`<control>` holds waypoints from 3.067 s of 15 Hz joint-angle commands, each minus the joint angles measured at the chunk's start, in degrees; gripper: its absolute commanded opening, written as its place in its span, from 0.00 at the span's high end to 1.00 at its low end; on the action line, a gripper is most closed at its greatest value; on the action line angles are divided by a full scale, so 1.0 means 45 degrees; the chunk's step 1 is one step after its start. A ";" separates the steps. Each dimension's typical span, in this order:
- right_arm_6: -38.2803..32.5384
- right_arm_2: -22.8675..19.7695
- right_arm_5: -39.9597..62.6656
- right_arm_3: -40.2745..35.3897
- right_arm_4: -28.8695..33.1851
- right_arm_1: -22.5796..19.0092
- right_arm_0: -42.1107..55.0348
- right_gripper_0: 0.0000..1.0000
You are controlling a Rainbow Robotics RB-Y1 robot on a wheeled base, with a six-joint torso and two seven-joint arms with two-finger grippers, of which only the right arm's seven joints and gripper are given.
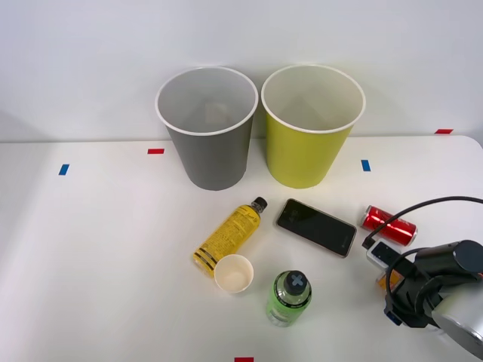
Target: Put cans in the gray bin, plastic bottles in the light green bin
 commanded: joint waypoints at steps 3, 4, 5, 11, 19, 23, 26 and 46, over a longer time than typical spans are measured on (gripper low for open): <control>0.0002 0.0000 -0.0002 -0.0033 0.0134 0.0046 0.0063 1.00; -0.0018 0.0000 -0.0060 -0.0091 0.0173 0.0066 0.0063 1.00; -0.0076 0.0000 -0.0216 -0.0287 0.0290 0.0066 0.0122 1.00; -0.0389 -0.2695 -0.2502 -0.2826 -0.0355 0.0027 0.2153 1.00; -0.0291 -0.3984 -0.9923 -0.2943 -0.3792 0.1160 0.2915 1.00; -0.0291 -0.3339 -1.2677 -0.2943 -0.4105 0.1492 0.2505 1.00; -0.0369 -0.3066 -1.2834 -0.2923 -0.4280 0.1648 0.1411 1.00; -0.0936 0.1289 -1.4220 0.9323 -0.5999 0.5730 -1.0972 1.00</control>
